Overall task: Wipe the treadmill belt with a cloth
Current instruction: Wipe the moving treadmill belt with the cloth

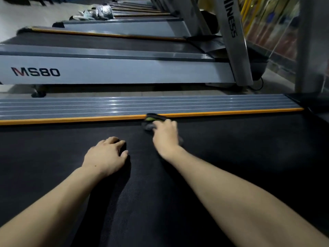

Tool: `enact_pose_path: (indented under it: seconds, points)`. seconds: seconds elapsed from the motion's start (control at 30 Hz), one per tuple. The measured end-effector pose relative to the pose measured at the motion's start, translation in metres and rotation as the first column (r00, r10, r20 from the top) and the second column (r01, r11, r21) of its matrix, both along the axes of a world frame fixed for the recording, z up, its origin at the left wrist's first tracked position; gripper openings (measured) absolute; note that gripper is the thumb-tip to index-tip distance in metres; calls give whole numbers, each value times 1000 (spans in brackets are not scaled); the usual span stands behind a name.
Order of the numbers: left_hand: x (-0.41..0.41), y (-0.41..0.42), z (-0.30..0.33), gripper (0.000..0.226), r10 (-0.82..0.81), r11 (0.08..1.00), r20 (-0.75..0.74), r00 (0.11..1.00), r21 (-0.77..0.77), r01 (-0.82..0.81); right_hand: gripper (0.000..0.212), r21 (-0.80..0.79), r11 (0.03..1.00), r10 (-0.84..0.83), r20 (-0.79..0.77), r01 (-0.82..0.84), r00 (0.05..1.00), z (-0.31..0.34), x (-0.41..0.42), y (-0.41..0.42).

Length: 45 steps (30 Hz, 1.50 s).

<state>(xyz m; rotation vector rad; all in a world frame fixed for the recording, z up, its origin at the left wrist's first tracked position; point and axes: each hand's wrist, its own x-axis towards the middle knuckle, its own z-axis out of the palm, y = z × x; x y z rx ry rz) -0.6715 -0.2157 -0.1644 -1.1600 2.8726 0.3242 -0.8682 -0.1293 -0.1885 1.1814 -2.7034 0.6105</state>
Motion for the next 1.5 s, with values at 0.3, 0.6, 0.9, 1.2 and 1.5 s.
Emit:
enact_pose_path:
  seconds: [0.3, 0.6, 0.9, 1.2, 1.5]
  points:
    - [3, -6, -1, 49, -26, 999, 3, 1000, 38, 26, 27, 114, 981, 178, -175, -159, 968, 1, -53, 50]
    - [6, 0, -8, 59, -59, 998, 28, 998, 39, 58, 22, 77, 976, -199, -41, 202, 979, 5, -56, 50]
    - [8, -12, 0, 58, -84, 996, 17, 996, 22, 84, 29, 156, 903, 423, -149, -401, 894, 11, 6, 4]
    - [27, 3, -16, 51, -83, 992, -60, 995, -102, 77, 21, 95, 946, -296, -139, 310, 945, 6, -88, 85]
    - [45, -1, -11, 50, 103, 989, -37, 994, -104, -106, 23, 115, 913, 403, -93, -392, 910, 8, 61, -22]
